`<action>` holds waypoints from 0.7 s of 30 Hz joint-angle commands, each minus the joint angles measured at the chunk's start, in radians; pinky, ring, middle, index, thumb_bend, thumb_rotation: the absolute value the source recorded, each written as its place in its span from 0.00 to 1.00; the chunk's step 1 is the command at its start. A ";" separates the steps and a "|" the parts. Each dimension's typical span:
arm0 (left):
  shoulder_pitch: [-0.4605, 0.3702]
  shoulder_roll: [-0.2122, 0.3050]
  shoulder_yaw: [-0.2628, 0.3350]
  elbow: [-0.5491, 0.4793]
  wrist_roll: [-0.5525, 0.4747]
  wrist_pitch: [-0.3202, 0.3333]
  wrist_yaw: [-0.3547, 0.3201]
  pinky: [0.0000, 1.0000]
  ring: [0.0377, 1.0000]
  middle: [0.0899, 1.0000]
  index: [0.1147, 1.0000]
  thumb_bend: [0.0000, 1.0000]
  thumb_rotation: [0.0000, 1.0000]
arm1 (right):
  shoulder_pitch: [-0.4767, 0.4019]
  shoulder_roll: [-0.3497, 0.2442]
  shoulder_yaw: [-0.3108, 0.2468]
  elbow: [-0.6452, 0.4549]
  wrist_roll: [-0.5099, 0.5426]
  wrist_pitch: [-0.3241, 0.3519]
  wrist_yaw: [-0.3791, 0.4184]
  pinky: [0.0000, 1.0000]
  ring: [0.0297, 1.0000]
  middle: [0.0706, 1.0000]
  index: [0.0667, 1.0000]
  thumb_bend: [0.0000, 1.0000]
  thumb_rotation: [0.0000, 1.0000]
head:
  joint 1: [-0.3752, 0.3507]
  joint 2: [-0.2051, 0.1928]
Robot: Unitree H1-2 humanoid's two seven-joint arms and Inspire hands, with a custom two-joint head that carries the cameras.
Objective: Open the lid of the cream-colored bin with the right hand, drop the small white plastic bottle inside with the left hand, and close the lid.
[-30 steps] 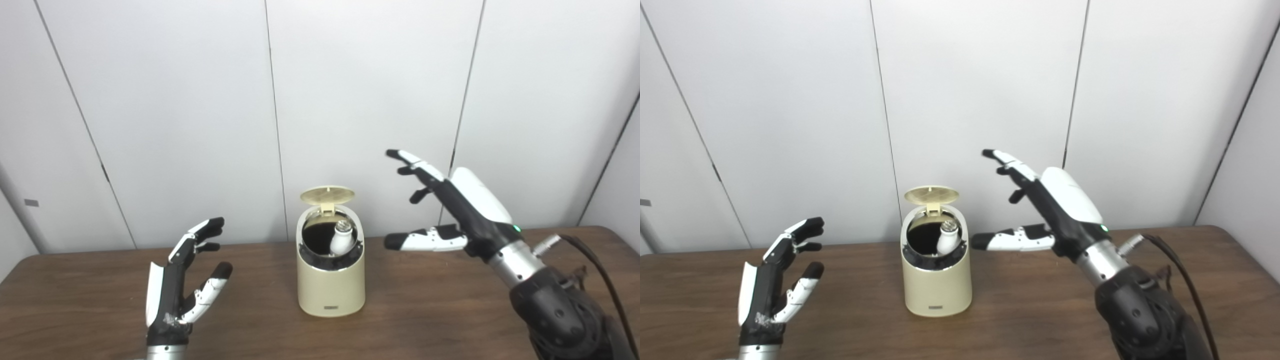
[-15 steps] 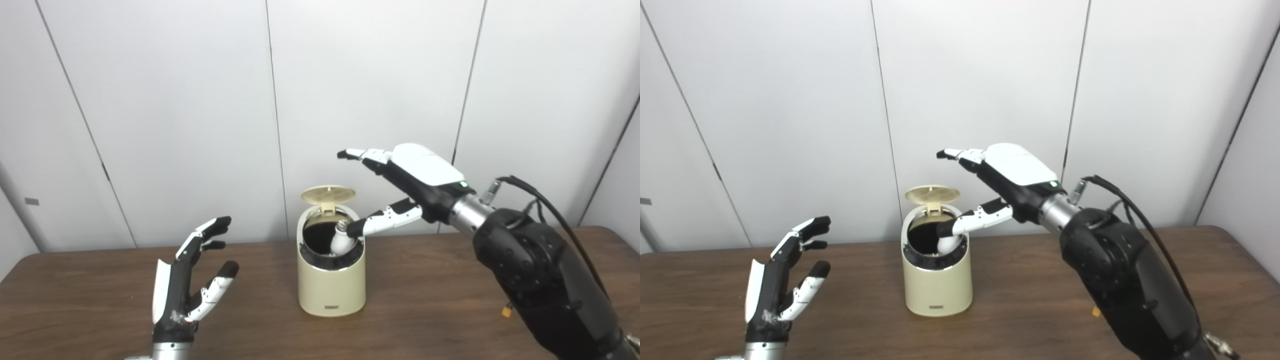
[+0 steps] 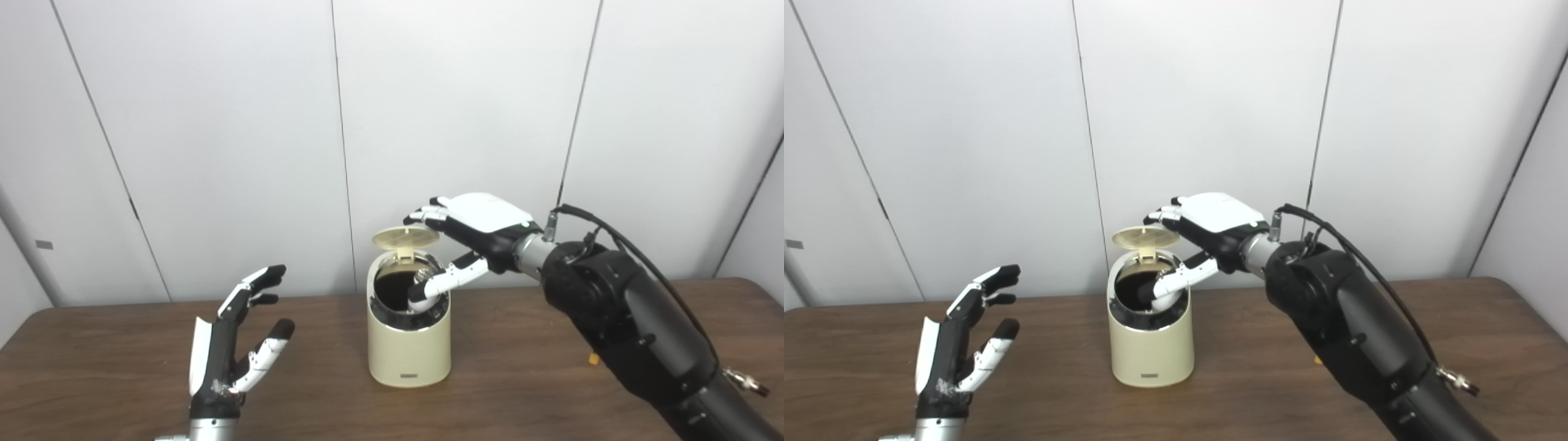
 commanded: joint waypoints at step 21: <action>-0.037 0.006 0.015 -0.029 -0.013 -0.018 -0.023 0.68 0.77 0.78 0.75 0.75 0.79 | 0.093 0.004 -0.041 -0.184 -0.016 0.008 0.053 0.95 0.96 0.87 0.86 1.00 0.94 | -0.009 0.029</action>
